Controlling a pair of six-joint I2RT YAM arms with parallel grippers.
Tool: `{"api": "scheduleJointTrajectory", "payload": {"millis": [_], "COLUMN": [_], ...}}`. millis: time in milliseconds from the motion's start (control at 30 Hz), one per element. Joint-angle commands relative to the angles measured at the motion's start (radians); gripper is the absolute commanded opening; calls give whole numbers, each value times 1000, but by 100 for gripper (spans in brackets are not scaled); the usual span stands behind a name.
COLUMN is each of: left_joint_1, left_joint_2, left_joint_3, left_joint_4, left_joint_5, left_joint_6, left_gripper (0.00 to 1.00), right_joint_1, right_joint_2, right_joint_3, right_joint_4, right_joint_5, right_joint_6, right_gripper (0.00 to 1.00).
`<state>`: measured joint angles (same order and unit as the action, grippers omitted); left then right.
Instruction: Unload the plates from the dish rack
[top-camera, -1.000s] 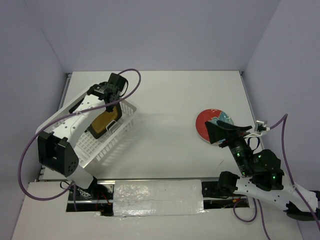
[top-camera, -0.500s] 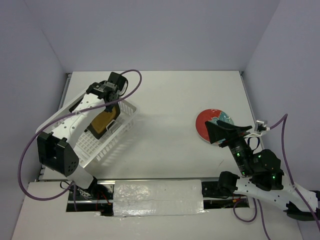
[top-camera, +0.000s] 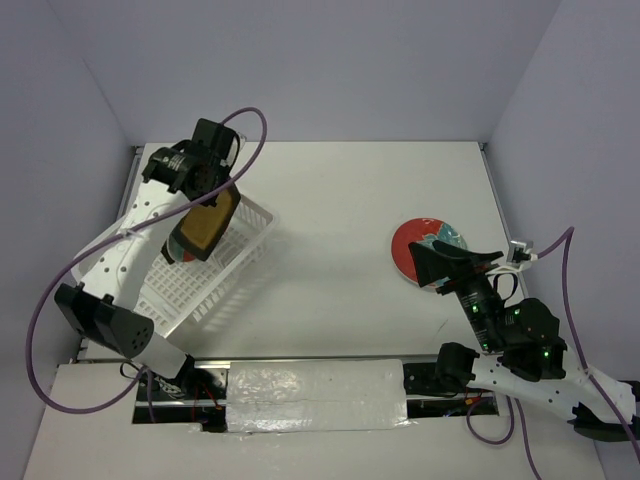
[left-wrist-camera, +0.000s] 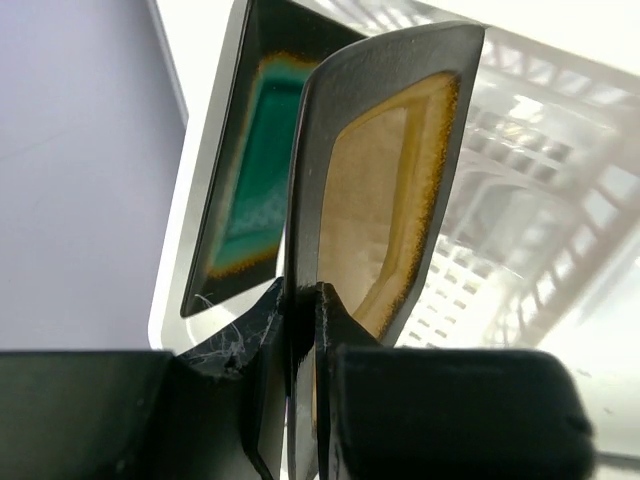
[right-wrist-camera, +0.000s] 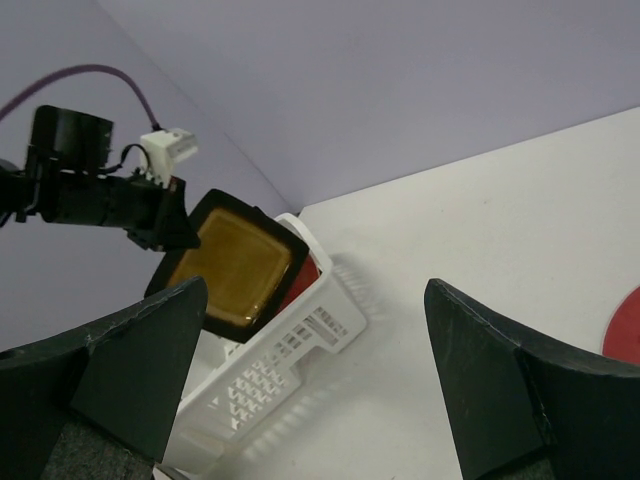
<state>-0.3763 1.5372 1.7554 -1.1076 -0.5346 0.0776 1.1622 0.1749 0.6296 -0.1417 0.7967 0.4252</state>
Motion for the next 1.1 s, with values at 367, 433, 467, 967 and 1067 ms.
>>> {"api": "scheduleJointTrajectory", "payload": {"millis": [367,433,467,967,1067], "left_joint_1": [-1,-1,-1,-291,-332], "left_joint_2": [-259,-284,-287,-308,-313], "left_joint_3": [196,152,133,-529,-649], "left_joint_4": [210,270,303,1144,1196], "left_joint_5": [345,418,524,607,529], "left_joint_6": [-126,-171,-226,-771,-795], "left_gripper": [0,0,0,0,0], "right_joint_1": [-1,1,1,1,1], "right_joint_2": [20,17,15,17,9], "right_joint_3": [1,1,1,13,5], "right_joint_4": [40,40,40,10,19], "right_joint_5": [7,9,9,56,55], "right_joint_6": [-12,-9,-8,20,18], "right_gripper": [96,96,96,95,95]}}
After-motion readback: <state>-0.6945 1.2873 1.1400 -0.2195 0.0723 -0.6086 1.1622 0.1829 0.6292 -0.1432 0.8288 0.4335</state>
